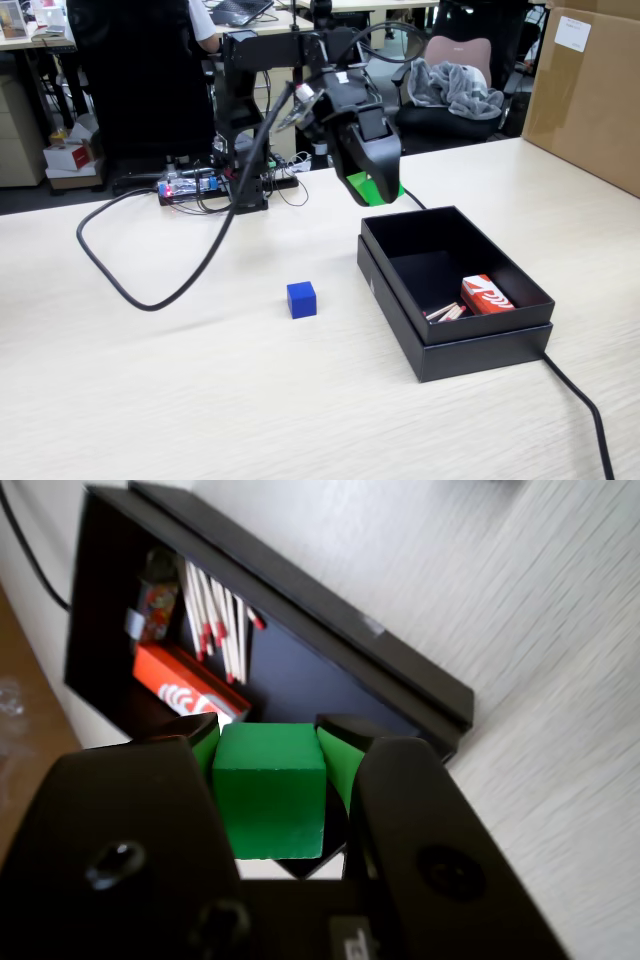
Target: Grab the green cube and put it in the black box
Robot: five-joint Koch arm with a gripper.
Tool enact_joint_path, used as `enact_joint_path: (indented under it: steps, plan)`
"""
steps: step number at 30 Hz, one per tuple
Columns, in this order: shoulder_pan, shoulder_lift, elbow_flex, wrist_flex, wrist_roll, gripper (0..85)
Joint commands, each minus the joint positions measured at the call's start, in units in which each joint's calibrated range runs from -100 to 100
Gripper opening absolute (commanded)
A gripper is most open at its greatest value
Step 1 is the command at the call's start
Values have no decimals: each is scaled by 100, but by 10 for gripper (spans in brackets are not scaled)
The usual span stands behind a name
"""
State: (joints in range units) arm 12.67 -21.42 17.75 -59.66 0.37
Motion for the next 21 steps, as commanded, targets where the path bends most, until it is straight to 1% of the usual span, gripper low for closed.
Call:
enact_joint_path:
  steps: [1, 3, 4, 10, 16, 18, 19, 20, 21]
  plan:
    - [147, 553, 836, 199, 142, 9]
    - [264, 1322, 1271, 199, 298, 9]
    - [361, 2125, 1525, 199, 391, 9]
    - [386, 3250, 1633, 191, 430, 11]
    - [376, 3582, 1497, 191, 479, 12]
    - [371, 3674, 1416, 191, 484, 56]
    - [366, 3709, 1334, 199, 484, 157]
    - [366, 3709, 1316, 191, 484, 180]
    - [366, 3709, 1307, 199, 479, 185]
